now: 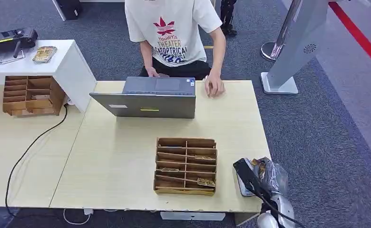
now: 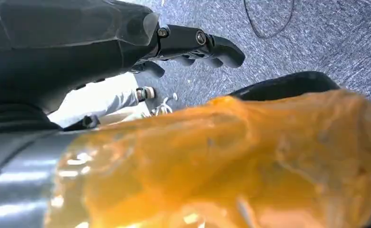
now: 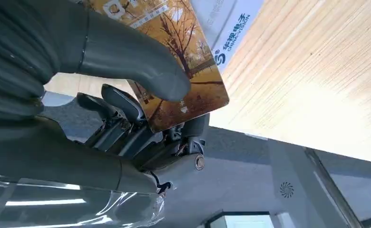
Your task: Pass the card to the sensor for recognition and then transmit it.
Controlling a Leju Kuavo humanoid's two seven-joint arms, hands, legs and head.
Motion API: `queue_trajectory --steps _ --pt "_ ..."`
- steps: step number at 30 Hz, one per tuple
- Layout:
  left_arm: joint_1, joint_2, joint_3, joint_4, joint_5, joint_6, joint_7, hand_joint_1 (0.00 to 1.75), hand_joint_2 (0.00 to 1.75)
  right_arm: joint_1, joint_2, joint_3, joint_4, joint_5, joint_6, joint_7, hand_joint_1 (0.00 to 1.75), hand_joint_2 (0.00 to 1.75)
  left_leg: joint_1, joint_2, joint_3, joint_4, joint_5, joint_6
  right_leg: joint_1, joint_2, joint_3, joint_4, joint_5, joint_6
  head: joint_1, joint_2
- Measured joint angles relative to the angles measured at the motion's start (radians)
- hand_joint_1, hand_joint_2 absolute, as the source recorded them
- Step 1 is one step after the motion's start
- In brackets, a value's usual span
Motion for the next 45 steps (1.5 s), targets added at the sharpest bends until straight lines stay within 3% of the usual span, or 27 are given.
queue_trajectory --steps 45 --pt "0.002 -0.003 0.07 0.0 0.028 0.017 0.0 0.0 0.0 0.021 0.0 -0.014 -0.017 -0.009 -0.005 0.0 1.75 1.75 0.0 0.0 0.001 0.0 0.0 0.0 0.0 0.0 0.001 0.0 0.0 0.0 0.0 0.0"
